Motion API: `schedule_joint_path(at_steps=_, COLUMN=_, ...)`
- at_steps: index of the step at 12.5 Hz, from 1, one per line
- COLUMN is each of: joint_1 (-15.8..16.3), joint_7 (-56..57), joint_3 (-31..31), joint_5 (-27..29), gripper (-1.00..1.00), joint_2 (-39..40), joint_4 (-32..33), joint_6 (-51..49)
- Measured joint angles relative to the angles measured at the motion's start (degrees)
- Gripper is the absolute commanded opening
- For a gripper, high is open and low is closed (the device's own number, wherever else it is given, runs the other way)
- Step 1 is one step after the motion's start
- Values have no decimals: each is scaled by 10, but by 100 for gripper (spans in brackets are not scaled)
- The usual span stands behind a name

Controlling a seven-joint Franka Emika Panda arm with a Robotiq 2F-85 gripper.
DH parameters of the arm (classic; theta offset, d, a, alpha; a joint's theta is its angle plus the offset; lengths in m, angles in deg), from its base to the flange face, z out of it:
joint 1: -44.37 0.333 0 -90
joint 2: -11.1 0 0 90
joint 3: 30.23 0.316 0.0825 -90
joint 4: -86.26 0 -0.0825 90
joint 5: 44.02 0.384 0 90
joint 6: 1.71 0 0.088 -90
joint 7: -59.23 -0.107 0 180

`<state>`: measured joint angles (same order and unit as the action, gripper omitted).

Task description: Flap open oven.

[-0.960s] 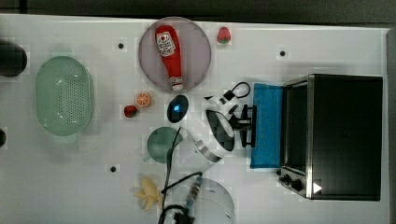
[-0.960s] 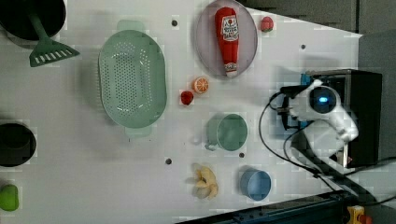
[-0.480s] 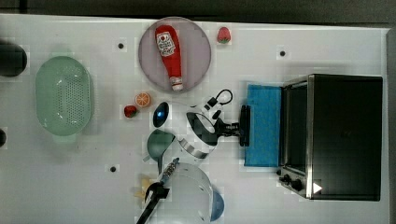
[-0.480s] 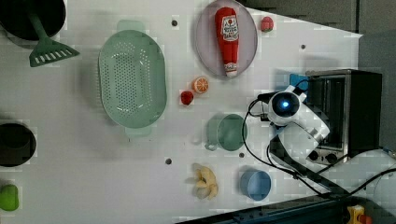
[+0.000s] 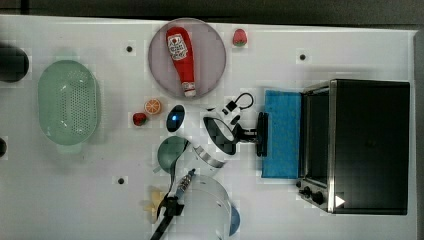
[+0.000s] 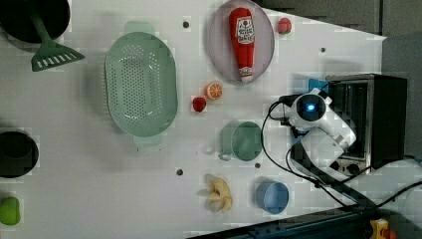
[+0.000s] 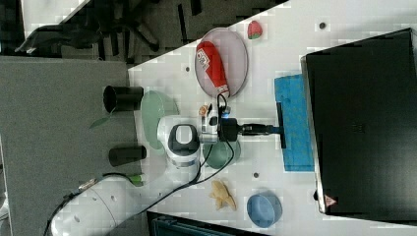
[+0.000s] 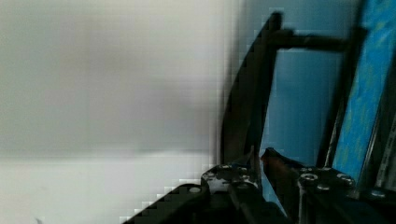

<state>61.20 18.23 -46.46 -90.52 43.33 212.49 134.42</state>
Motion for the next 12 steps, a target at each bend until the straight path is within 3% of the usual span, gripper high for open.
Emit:
schedule_joint_path(at_steps=3, joint_1=-10, joint_7=-1, joint_3=-1, joint_5=94, gripper=-65, joint_2=-61, joint_4=1, joint_6=15)
schedule_joint_path(at_steps=7, joint_1=-10, joint_7=-1, joint_3=-8, joint_5=264, gripper=-65, joint_2=-191, joint_4=-7, joint_6=15)
schedule_joint_path(at_steps=12, joint_1=-11, joint_7=-1, joint_3=-6, joint_5=404, gripper=-65, joint_2=-331, joint_4=-35, joint_6=-84)
